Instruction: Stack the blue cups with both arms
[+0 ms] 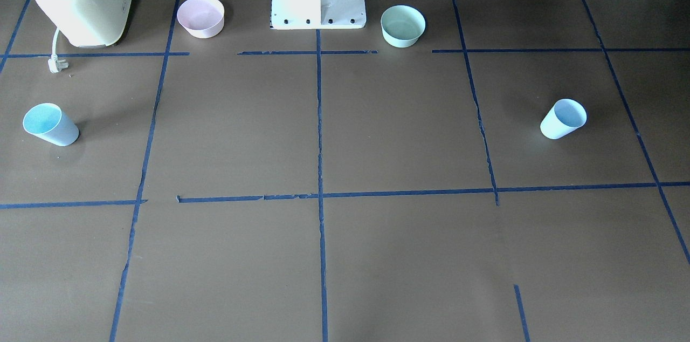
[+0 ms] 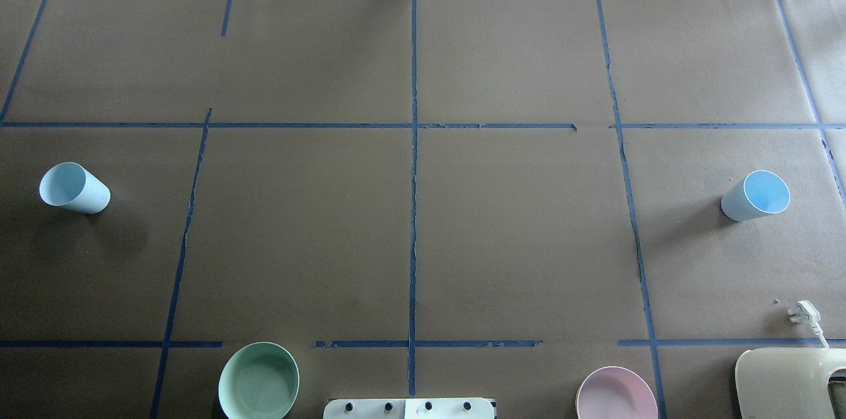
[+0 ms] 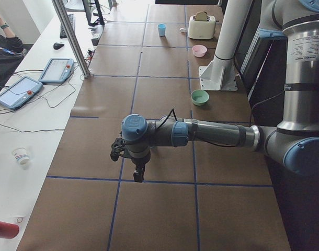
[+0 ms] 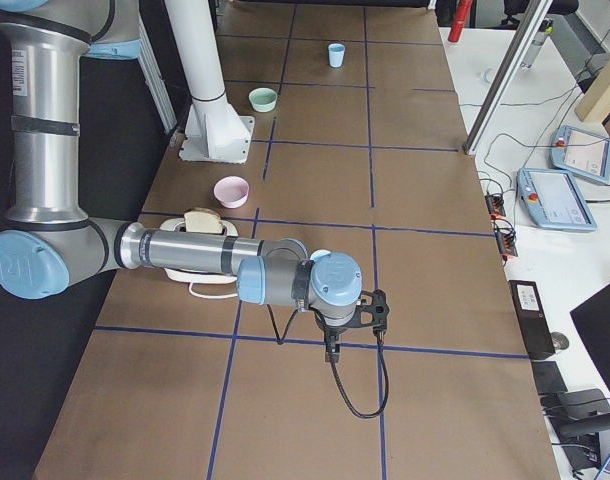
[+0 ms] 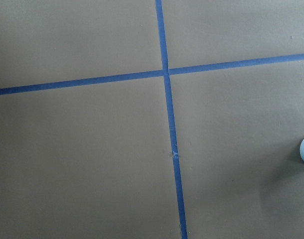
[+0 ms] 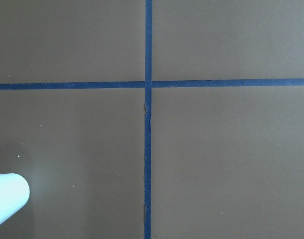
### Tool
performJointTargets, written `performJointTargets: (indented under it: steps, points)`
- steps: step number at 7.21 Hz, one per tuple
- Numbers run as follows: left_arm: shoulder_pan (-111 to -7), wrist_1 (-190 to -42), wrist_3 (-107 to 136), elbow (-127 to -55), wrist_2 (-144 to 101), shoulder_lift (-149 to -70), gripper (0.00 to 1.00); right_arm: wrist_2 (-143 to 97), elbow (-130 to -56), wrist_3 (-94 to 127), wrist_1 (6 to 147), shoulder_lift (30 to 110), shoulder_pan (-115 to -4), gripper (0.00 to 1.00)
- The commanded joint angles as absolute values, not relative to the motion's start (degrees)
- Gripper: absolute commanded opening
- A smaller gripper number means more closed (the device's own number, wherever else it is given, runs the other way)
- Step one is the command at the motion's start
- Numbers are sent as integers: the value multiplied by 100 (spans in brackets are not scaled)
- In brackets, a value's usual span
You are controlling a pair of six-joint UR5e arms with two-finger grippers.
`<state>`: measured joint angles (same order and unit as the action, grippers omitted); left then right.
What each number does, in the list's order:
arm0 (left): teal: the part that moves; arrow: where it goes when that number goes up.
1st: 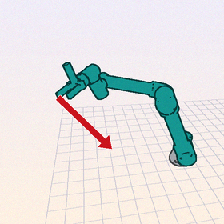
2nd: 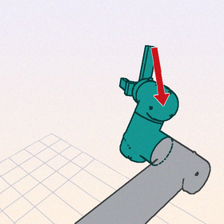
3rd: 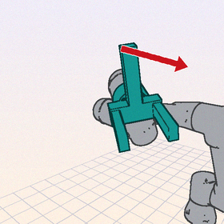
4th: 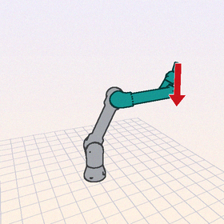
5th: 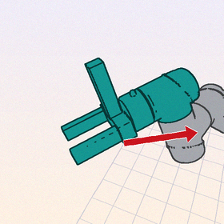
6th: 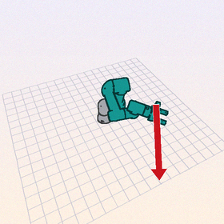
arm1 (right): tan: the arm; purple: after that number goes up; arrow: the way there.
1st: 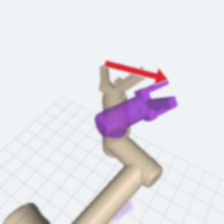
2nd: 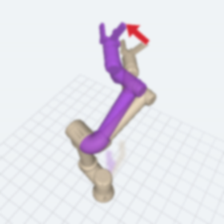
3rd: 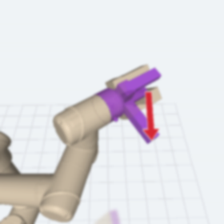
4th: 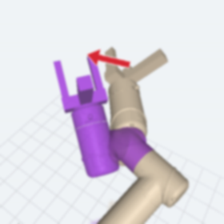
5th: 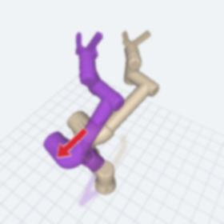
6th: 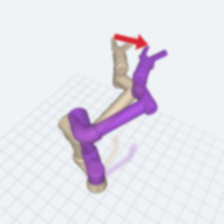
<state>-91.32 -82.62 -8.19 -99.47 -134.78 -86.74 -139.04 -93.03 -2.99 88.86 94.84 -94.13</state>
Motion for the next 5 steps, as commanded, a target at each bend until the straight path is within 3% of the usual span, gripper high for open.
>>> performJointTargets:
  steps: [1, 5]
  points:
    - [-9132, -8262, -791, -9940, -13482, -8692, 100, -13861, -9325, -290, 8886, 9449, -9422, 100]
    - [-9132, -8262, -800, -9958, -13482, -8710, 100, -13860, -9334, -255, 8886, 9440, -9422, 100]
